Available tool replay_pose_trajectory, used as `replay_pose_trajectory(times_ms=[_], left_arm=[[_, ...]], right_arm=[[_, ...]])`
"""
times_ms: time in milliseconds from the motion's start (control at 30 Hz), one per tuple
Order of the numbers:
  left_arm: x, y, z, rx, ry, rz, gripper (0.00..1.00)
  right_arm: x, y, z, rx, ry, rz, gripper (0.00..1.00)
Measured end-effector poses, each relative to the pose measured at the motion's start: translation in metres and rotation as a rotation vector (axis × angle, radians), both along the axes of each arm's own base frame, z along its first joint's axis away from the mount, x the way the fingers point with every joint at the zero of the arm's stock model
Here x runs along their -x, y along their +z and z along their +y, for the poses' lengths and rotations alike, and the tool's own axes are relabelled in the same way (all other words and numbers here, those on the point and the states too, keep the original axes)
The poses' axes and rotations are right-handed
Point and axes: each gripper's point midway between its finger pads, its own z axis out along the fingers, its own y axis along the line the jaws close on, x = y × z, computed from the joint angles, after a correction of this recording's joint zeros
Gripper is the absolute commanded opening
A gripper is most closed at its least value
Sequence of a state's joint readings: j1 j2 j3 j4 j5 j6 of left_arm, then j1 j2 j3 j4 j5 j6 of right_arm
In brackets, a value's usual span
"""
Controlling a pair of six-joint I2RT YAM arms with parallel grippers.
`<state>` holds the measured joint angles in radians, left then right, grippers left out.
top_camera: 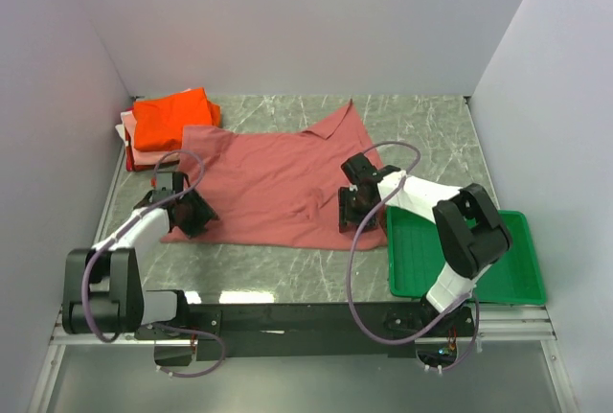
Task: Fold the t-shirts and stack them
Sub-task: Fold the tshirt
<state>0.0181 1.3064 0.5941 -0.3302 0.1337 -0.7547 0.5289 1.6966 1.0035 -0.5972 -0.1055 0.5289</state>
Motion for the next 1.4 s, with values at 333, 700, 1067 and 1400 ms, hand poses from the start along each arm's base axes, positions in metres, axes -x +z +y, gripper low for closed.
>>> replay_pose_trajectory(times_ms=[333, 700, 1067, 1400], left_arm=[[0.038, 0.025, 0.003, 0.013, 0.095, 0.019, 0.56], [-0.001, 0.040, 0.000, 0.033, 0.086, -0.053, 0.56], [-0.031, 0.001, -0.001, 0.030, 0.050, -0.012, 0.53], [-0.019, -0.003, 0.002, 0.054, 0.151, -0.059, 0.46]], right_arm=[[0.037, 0.003, 0.019, -0.014, 0.065, 0.048, 0.57], [0.001, 0.048, 0.040, -0.017, 0.079, -0.043, 0.58], [0.015, -0.001, 0.017, 0.064, 0.061, 0.058, 0.57], [0.023, -0.001, 0.019, 0.007, 0.049, 0.034, 0.57]])
